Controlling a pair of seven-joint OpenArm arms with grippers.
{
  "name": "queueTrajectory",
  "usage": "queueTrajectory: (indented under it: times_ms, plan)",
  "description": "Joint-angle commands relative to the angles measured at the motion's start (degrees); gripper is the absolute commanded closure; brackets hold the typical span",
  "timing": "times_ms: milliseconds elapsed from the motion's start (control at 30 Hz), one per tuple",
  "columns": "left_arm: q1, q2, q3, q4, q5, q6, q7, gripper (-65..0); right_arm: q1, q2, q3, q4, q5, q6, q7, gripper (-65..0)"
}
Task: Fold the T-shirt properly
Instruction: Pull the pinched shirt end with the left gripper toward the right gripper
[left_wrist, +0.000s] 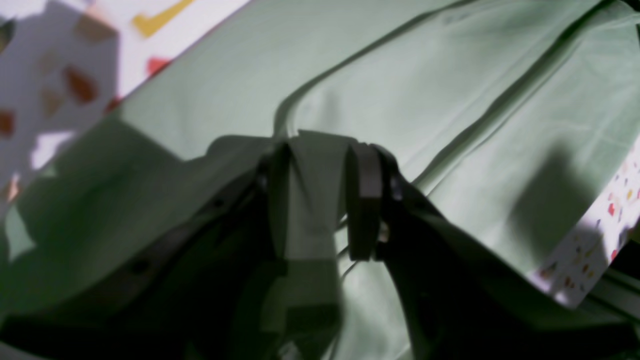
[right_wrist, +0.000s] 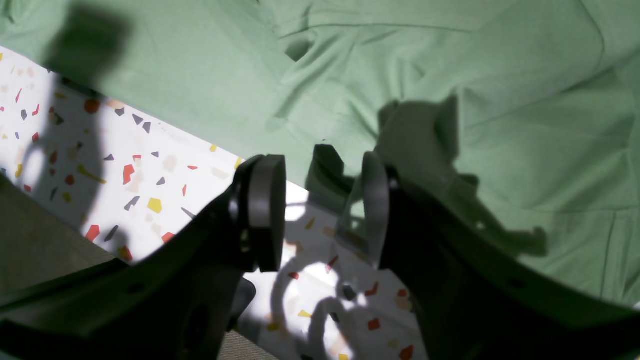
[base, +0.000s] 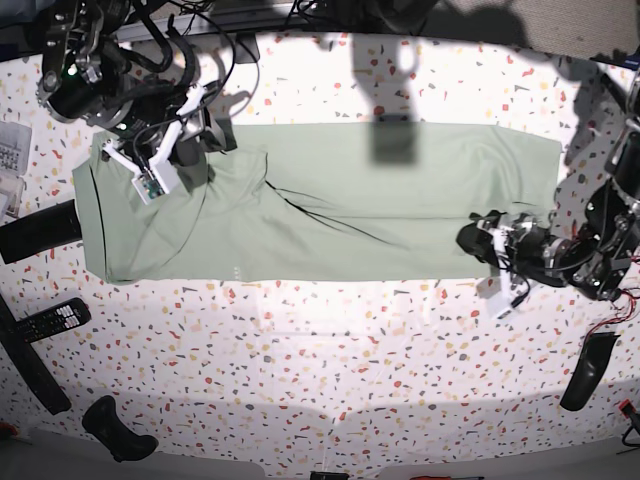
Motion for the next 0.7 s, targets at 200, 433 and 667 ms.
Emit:
queueTrajectory:
  times_ms: [200,433,667]
  plan:
    - [-1.6,-0.2,-0.4,0.7,0.5,-0.5,-0.5,-14.8,0.3,0.5,0.2,1.0,0.8,0.4,1.2,-24.6]
    - [-1.6,-0.2,-0.4,0.7,7.4,-0.5,-1.6,-3.6,0.3,0.5,0.2,1.0,0.8,0.4,1.2,-24.6]
    - [-1.7,-0.2,-0.4,0.7,7.4,-0.5,-1.6,0.0,0.3,0.5,0.2,1.0,0.8,0.4,1.2,-24.6]
